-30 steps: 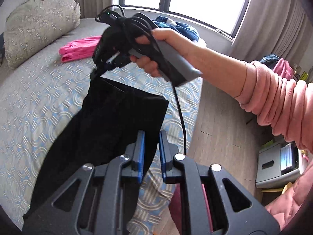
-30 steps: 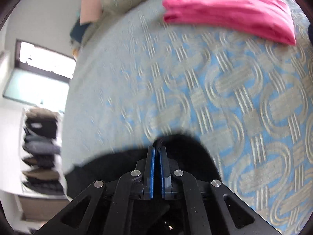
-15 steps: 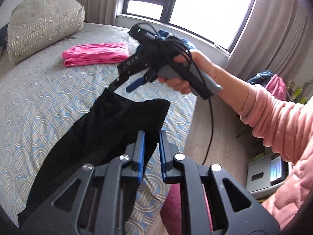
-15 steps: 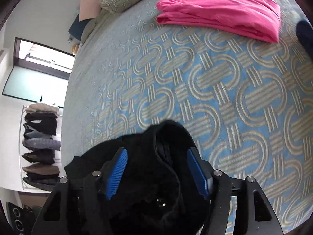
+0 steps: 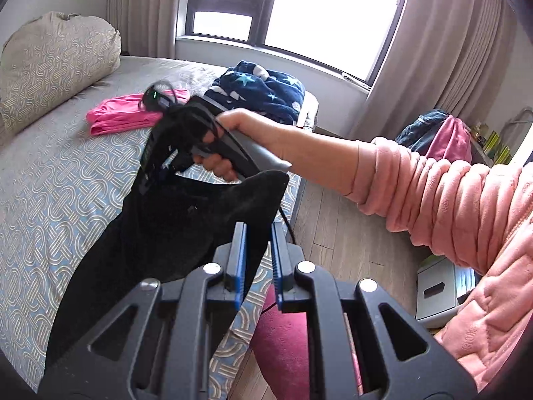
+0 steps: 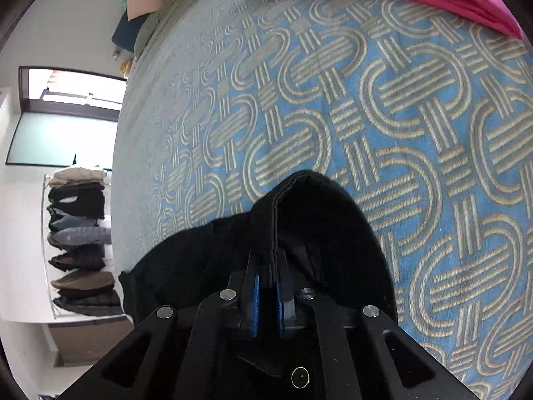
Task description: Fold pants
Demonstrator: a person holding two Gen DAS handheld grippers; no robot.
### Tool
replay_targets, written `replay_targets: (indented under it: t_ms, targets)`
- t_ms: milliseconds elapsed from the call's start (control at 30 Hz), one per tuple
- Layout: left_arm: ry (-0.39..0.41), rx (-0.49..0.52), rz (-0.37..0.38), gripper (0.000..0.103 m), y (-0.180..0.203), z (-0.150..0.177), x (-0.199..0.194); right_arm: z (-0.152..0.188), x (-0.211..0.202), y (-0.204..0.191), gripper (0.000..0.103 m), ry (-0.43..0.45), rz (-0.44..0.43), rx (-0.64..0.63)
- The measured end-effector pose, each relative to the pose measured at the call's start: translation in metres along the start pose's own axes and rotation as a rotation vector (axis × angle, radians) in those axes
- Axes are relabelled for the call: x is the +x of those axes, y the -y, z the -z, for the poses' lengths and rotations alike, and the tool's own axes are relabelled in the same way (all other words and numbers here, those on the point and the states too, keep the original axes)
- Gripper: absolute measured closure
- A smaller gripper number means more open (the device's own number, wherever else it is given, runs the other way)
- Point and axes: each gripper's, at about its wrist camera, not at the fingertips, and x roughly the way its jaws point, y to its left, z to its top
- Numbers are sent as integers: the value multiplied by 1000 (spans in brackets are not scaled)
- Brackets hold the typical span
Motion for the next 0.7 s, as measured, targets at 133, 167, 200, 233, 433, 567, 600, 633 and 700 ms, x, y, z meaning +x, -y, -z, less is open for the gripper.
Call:
replay_targets:
  t_ms: [133, 167, 200, 233, 433, 567, 600, 633, 700]
  targets:
    - [8, -15, -12, 87, -8, -1, 0, -12, -44, -8, 98, 187, -74, 54]
    - [7, -20, -16, 87, -11, -2, 1, -14, -53, -5, 99, 221, -46, 71]
    - [5, -29, -19, 87, -16, -2, 3, -17, -56, -1, 99, 231, -8, 83]
    - [1, -44, -22, 87, -22, -3, 5, -17, -55, 8, 99, 218, -1, 98]
    - [10, -69, -17, 87, -35, -6, 6, -11, -28, 32, 94, 110, -20, 117]
    - [1, -71, -14, 87, -37, -8, 7, -21, -31, 51, 40, 101, -153, 223]
    - [1, -70, -15, 87, -37, -9, 7, -24, -25, 54, 39, 65, -166, 239]
    - [1, -68, -17, 87, -37, -9, 8, -25, -18, 57, 39, 26, -164, 256]
    - [-2, -71, -14, 87, -37, -10, 9, -30, 3, 63, 39, -41, -157, 310]
